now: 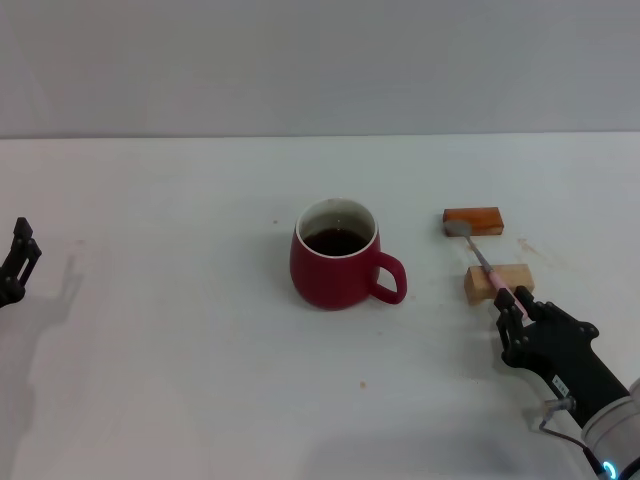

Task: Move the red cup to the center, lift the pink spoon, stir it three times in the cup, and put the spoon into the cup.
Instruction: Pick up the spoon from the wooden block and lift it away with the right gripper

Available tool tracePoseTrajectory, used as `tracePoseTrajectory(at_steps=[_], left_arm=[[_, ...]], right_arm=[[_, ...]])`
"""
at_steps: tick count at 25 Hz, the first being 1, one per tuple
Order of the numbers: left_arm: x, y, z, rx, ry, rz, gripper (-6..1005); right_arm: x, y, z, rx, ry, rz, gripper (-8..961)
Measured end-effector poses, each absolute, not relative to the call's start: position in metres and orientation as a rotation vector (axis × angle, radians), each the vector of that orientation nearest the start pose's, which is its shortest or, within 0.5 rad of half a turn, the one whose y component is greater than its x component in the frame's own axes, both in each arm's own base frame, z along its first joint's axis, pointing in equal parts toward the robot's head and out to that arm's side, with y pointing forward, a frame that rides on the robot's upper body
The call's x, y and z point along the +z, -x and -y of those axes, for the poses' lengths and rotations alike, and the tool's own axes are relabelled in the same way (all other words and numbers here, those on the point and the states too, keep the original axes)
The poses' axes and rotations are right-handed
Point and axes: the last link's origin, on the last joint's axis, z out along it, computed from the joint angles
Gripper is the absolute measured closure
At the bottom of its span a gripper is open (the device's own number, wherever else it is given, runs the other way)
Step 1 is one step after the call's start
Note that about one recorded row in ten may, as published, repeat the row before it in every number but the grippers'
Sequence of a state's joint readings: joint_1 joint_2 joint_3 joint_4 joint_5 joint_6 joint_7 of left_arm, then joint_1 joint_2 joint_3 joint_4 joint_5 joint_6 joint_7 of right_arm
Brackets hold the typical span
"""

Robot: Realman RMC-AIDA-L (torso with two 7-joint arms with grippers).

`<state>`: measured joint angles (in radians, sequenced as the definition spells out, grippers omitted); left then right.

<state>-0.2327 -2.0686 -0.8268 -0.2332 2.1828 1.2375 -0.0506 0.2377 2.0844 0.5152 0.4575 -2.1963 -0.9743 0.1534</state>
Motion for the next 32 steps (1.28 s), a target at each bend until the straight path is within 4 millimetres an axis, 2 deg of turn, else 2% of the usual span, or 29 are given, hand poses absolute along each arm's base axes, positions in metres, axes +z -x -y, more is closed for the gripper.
tracePoseTrajectory(at_steps=[5, 18, 24, 27, 28, 30, 32], left_arm=[[0.0, 0.373, -0.271, -0.59, 1.44, 0.583, 150], [0.0, 0.37, -0.273, -0.595, 1.445, 0.577, 150], [-0.001, 0.372, -0.273, -0.587, 1.448, 0.586, 150], [-0.002, 0.373, -0.272, -0.584, 1.447, 0.59, 150], [-0.002, 0.373, -0.272, -0.584, 1.447, 0.59, 150], [-0.002, 0.373, -0.271, -0.583, 1.446, 0.592, 150], [-0.002, 0.373, -0.27, -0.582, 1.445, 0.592, 150]], right_arm=[[-0.101, -0.314, -0.26, 0.703, 1.83, -0.858, 790], [-0.096, -0.302, -0.247, 0.755, 1.798, -0.758, 792], [-0.092, -0.284, -0.242, 0.792, 1.783, -0.692, 793], [-0.084, -0.274, -0.243, 0.846, 1.783, -0.696, 793], [-0.078, -0.265, -0.245, 0.874, 1.795, -0.702, 794], [-0.074, -0.261, -0.246, 0.871, 1.803, -0.7, 794], [-0.062, -0.247, -0.251, 0.841, 1.831, -0.71, 794]])
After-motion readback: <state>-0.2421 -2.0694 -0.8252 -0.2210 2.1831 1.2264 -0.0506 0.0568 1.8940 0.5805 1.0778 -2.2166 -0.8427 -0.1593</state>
